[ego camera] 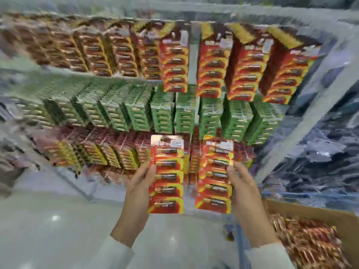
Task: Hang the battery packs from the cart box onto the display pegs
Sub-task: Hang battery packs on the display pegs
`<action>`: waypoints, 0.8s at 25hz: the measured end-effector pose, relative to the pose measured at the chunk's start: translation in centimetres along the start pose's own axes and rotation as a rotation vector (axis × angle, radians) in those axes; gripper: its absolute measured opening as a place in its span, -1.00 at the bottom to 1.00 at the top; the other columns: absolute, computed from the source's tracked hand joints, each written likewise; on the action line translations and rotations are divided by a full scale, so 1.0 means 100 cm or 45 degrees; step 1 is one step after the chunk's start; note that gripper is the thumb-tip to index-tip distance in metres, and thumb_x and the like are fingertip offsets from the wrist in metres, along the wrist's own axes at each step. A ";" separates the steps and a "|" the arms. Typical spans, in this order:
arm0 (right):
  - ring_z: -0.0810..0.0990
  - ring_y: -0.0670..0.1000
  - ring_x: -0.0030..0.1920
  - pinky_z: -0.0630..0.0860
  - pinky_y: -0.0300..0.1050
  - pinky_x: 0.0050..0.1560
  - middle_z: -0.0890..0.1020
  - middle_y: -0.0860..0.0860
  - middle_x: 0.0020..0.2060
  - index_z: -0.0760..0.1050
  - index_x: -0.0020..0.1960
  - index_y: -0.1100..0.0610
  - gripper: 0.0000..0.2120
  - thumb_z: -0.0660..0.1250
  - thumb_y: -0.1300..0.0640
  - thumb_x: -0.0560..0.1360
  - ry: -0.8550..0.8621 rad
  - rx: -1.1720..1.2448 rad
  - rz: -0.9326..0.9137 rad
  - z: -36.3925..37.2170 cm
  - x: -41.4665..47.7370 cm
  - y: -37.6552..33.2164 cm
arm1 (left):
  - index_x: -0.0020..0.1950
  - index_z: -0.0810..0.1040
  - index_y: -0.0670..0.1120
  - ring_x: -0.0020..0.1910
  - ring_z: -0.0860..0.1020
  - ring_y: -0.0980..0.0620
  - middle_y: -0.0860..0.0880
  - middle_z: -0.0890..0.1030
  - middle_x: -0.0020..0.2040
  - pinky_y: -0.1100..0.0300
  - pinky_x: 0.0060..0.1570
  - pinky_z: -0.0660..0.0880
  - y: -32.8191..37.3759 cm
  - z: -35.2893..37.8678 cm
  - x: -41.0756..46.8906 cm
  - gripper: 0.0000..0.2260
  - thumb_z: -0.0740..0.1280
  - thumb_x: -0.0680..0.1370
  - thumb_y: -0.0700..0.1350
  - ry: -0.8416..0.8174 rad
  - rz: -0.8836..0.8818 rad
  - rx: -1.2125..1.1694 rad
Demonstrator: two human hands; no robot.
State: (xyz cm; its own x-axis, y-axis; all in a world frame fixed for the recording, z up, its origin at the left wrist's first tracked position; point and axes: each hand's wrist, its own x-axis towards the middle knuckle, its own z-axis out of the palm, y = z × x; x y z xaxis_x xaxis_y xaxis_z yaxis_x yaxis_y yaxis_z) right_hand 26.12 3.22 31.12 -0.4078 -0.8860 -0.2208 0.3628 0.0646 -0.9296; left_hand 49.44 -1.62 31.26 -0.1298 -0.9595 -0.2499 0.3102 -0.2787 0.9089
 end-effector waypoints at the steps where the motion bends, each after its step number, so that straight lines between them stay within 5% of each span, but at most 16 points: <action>1: 0.71 0.02 -0.19 0.62 -0.03 -0.11 0.74 0.05 -0.12 0.70 -0.06 -0.04 -0.78 0.29 0.14 0.62 -0.059 -0.027 0.000 0.028 0.003 -0.002 | 0.28 0.64 -0.09 -0.09 0.72 -0.21 -0.25 0.72 0.08 0.02 -0.21 0.63 0.015 -0.020 -0.002 -0.73 0.31 0.64 -0.04 0.071 0.046 -0.014; 5: 0.74 0.05 -0.02 0.68 0.04 -0.02 0.75 0.02 -0.01 0.62 0.14 0.01 -0.85 0.29 0.08 0.65 -0.265 -0.250 -0.122 0.114 0.008 -0.010 | 0.23 0.65 -0.04 -0.05 0.74 -0.22 -0.18 0.74 0.06 -0.07 -0.11 0.67 0.061 -0.074 -0.006 -0.79 0.28 0.69 -0.03 0.305 0.181 -0.014; 8: 0.72 -0.18 -0.15 0.60 -0.32 -0.23 0.75 -0.17 -0.16 0.58 0.15 0.06 -0.85 0.25 0.13 0.68 -0.411 -0.348 -0.185 0.173 0.019 -0.012 | 0.20 0.64 -0.02 -0.11 0.76 -0.15 -0.11 0.77 -0.02 0.02 -0.23 0.69 0.094 -0.106 -0.001 -0.80 0.25 0.71 -0.01 0.427 0.263 -0.018; 13: 0.73 -0.12 -0.11 0.64 -0.21 -0.19 0.76 -0.10 -0.07 0.57 0.18 -0.08 -0.85 0.28 0.03 0.66 -0.493 -0.355 -0.172 0.259 0.047 -0.003 | 0.25 0.62 -0.08 -0.06 0.75 -0.21 -0.17 0.75 0.04 -0.01 -0.20 0.69 0.136 -0.155 0.029 -0.76 0.27 0.69 -0.01 0.541 0.367 -0.055; 17: 0.70 -0.26 -0.22 0.55 -0.39 -0.32 0.73 -0.27 -0.21 0.55 0.17 -0.06 -0.86 0.25 0.04 0.66 -0.593 -0.329 -0.155 0.314 0.076 -0.002 | 0.23 0.64 -0.05 -0.09 0.75 -0.19 -0.17 0.75 0.03 0.01 -0.20 0.70 0.166 -0.187 0.073 -0.78 0.27 0.70 -0.02 0.608 0.401 -0.073; 20: 0.61 -0.25 0.04 0.47 -0.34 -0.02 0.68 -0.28 0.05 0.50 0.14 -0.20 -0.87 0.29 -0.12 0.60 -0.590 -0.325 -0.110 0.352 0.100 -0.004 | 0.20 0.66 -0.08 -0.09 0.74 -0.24 -0.22 0.74 0.04 -0.03 -0.16 0.70 0.188 -0.206 0.106 -0.79 0.29 0.68 -0.03 0.642 0.395 -0.082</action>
State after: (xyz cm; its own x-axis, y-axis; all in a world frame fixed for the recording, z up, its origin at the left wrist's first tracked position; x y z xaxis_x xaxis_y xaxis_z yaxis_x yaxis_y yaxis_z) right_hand 51.39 -21.88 39.70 0.0062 -0.9991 -0.0408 0.1055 0.0413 -0.9936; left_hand 73.29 -17.81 38.83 0.4345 -0.8930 -0.1177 0.3209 0.0314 0.9466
